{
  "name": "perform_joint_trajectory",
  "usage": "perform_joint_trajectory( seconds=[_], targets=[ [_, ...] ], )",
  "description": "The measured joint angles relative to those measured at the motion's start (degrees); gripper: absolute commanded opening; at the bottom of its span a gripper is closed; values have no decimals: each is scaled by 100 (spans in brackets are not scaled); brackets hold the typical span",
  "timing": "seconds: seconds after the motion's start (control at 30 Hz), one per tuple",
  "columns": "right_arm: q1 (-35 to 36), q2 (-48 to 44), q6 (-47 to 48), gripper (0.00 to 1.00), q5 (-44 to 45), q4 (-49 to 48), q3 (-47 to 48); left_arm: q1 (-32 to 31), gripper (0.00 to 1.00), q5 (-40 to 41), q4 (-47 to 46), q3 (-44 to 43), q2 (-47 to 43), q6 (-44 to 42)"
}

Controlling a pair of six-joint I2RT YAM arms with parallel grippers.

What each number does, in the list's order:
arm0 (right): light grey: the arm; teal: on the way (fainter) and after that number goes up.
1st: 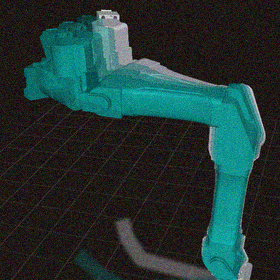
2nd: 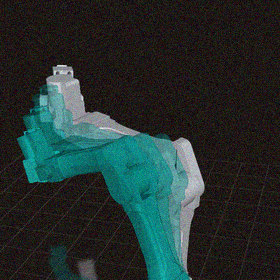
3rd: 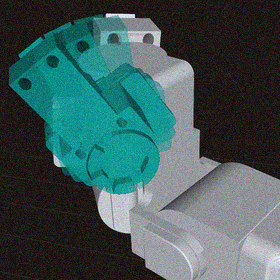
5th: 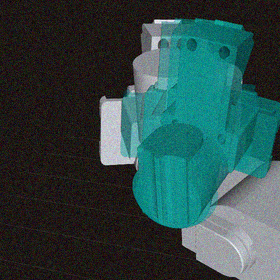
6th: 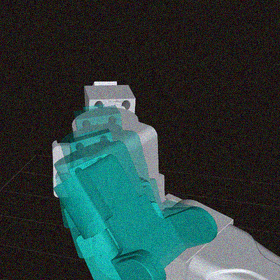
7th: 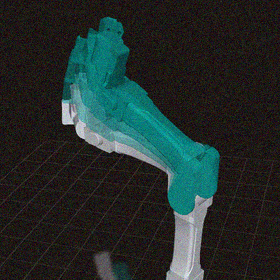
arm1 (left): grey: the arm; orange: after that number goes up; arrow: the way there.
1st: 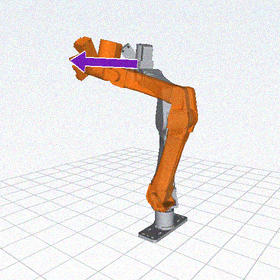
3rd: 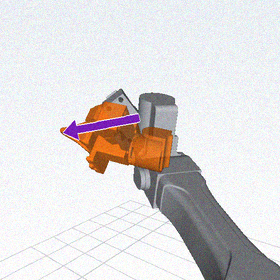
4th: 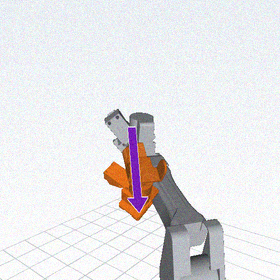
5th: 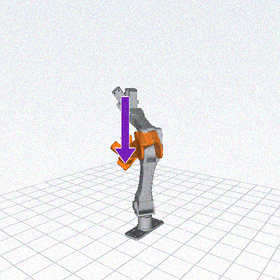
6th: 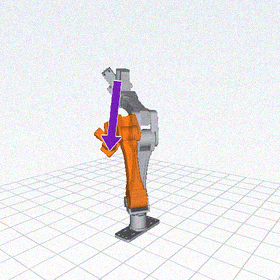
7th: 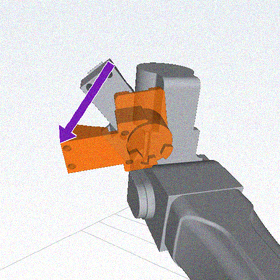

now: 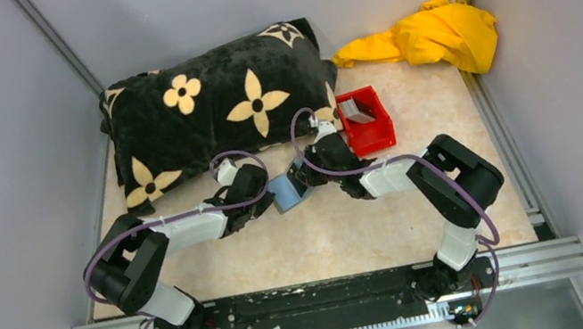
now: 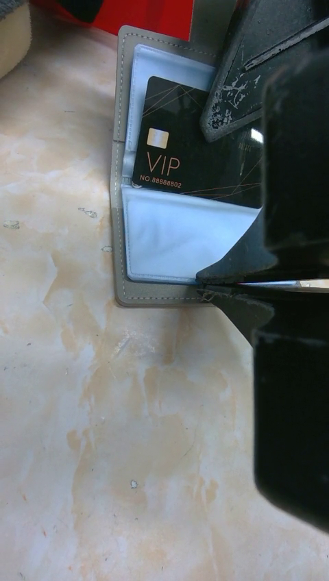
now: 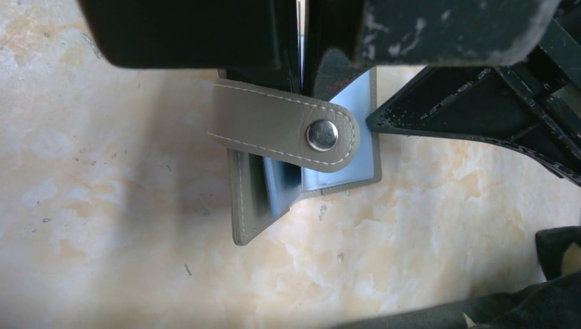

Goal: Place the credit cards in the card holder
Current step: Insert the credit card into the card holder.

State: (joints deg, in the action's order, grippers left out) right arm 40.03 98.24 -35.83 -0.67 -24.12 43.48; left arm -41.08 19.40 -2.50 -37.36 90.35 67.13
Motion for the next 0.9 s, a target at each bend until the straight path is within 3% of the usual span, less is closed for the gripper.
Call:
perform_joint_trajectory(
  seconds=[0.9],
  targets=[
    [-184,245,-372,0,-476,-684,-258,37,7,-66,-11,-4,13,-66]
  ],
)
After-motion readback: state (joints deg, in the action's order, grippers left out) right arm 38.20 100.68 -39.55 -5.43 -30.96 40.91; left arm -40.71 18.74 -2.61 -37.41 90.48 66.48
